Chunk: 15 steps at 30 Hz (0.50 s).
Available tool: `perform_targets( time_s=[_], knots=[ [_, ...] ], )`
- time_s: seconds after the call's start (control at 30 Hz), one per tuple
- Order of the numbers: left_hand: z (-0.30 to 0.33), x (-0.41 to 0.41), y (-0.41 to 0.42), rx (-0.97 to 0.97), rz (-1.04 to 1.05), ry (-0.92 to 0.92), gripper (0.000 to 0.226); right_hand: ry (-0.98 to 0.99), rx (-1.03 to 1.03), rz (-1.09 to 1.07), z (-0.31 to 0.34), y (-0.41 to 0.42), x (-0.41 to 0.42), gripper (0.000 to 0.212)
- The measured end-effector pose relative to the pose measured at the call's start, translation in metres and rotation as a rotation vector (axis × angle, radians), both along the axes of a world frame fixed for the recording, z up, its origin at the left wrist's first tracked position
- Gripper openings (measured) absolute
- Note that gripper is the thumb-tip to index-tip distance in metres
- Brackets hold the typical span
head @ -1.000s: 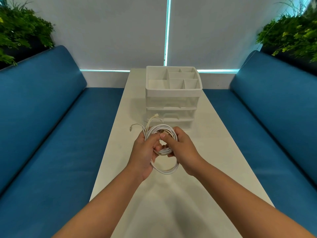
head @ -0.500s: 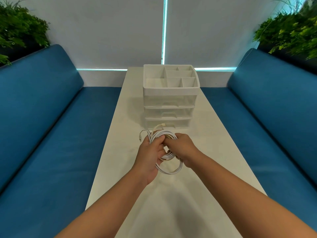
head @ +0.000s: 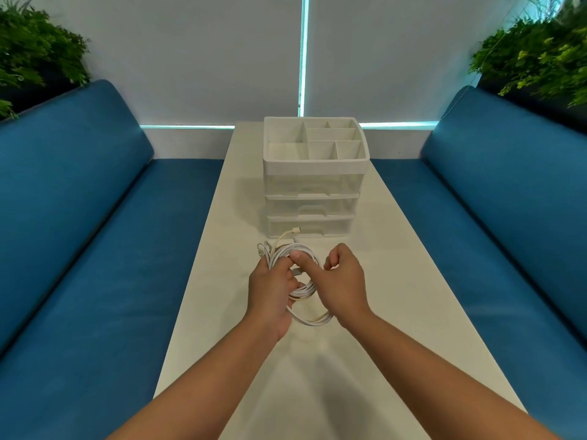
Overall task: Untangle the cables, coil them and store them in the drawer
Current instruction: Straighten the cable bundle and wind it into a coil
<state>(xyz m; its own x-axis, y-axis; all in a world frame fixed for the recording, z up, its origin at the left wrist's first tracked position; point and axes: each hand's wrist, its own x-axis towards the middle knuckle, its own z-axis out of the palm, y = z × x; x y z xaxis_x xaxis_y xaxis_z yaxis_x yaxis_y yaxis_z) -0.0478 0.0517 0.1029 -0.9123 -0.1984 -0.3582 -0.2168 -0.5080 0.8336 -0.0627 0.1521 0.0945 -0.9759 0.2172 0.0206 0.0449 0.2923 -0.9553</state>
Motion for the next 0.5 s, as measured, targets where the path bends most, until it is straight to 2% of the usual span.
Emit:
perform_targets(
  time_s=[0.13,0.3,0.4,0.47,0.5],
  knots=[
    [-0.003,-0.001,0.004,0.040,0.057,-0.029,0.017,0.115,0.009,-0.082,-0.001,-0.005,0.000,0.065],
    [-0.009,-0.004,0.004,0.042,0.132,-0.071,0.019,0.192,0.161,-0.072,-0.004,-0.008,0.004,0.057],
    [-0.013,-0.005,0.000,0.038,0.158,-0.108,0.015,0.240,0.201,0.028,-0.011,-0.005,0.009,0.040],
    [-0.014,-0.006,-0.006,0.068,0.166,-0.114,0.011,0.287,0.215,0.186,-0.018,0.000,0.013,0.014],
    [-0.015,-0.007,-0.009,0.083,0.165,-0.110,0.009,0.304,0.242,0.264,-0.021,0.002,0.016,0.012]
  ],
)
